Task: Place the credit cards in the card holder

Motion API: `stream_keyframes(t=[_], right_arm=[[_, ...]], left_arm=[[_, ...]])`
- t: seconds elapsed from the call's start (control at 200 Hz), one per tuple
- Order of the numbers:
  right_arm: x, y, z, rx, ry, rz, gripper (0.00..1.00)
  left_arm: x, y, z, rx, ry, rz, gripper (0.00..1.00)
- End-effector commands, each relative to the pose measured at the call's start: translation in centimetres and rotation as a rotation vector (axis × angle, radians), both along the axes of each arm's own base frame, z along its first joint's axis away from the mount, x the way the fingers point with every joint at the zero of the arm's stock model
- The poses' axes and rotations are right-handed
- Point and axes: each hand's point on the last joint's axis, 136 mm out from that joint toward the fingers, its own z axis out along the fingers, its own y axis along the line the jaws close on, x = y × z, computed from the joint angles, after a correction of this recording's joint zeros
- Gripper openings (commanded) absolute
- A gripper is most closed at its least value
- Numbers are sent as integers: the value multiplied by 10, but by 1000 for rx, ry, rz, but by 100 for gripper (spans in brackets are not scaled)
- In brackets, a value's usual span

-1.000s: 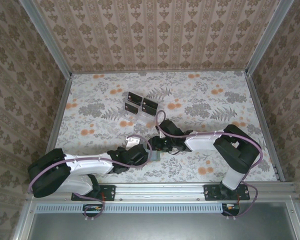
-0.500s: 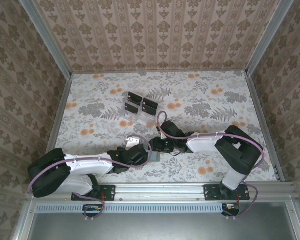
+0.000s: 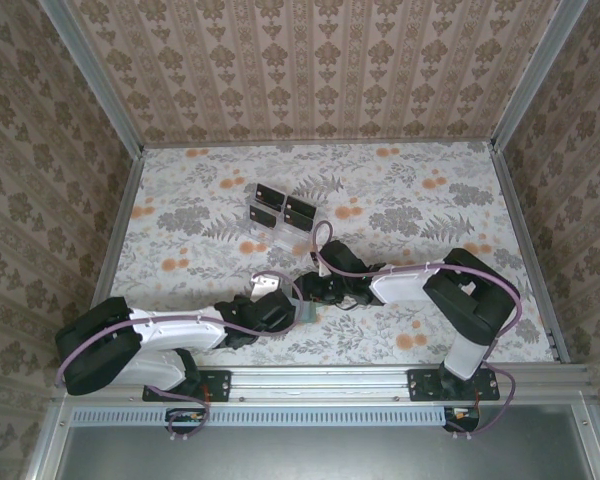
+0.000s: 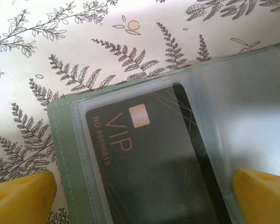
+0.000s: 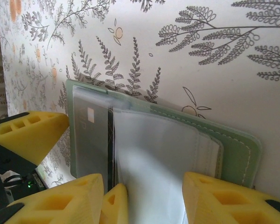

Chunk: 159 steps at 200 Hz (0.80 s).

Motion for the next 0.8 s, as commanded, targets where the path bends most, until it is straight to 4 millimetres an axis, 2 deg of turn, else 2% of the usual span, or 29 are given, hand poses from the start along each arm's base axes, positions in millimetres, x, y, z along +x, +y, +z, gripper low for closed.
stream_keyframes(t=[0.0,0.295,0.565,0.79], right_arm=[[-7,8,-4,20,49,16,50],[-4,17,5,69,51,19,50],[-3,17,9,62,39,20,50],[0,9,29,40,-24,17,51]], left_arm=[[-5,9,-5,24,8,7,100],[-5,10,-4,21,2,6,100],[3,22,19,3,-57,69,100],[12,22,40,-52,-96,67,100]])
